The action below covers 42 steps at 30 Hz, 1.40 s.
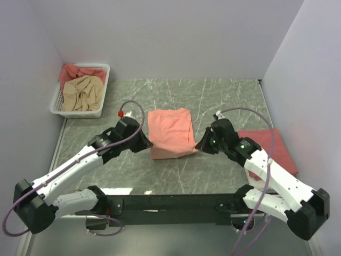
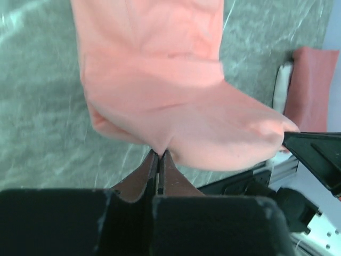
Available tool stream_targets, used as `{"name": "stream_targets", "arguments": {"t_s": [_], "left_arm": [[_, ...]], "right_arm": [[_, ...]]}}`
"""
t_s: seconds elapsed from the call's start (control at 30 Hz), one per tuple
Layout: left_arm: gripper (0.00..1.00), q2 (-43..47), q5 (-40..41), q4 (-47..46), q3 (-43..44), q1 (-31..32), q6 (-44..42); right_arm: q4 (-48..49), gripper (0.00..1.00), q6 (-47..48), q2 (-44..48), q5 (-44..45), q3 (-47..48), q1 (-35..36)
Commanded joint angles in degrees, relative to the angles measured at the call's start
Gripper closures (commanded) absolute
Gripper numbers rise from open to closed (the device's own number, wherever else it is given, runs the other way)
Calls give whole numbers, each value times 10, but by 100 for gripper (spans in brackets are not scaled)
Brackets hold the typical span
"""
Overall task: Fold and stack the t-shirts
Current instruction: Fold the tshirt
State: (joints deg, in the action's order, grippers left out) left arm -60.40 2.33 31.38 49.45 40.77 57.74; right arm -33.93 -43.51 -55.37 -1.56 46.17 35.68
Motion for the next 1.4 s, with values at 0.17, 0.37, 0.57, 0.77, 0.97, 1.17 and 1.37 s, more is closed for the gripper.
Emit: {"name": "stream_targets", "arguments": {"t_s": [0.17,0.37,0.57,0.77,0.97,1.17,1.37], "left_arm": [[100,-128,-88,-21,135,-89,-69],[100,-206,-135,-54,180,-154,-64],[100,-316,-175,-76,235,-201,-62],[100,-402,-196,-72,308,-235,-65],[100,-480,-205,-54,409,-247,-70],[99,-539,-208,-61,444,-260,-70],[66,-555,-194,-56,452,-303,-90]], "right_arm": [[80,100,61,-136,-63,110,-91],[112,100,82,-247,-108,186,-139],[120,100,91,-358,-145,275,-167],[113,100,95,-452,-162,360,-185],[127,100,93,-534,-187,419,-196],[140,89,95,-611,-204,471,-208],[110,49,117,-648,-172,533,-218]]}}
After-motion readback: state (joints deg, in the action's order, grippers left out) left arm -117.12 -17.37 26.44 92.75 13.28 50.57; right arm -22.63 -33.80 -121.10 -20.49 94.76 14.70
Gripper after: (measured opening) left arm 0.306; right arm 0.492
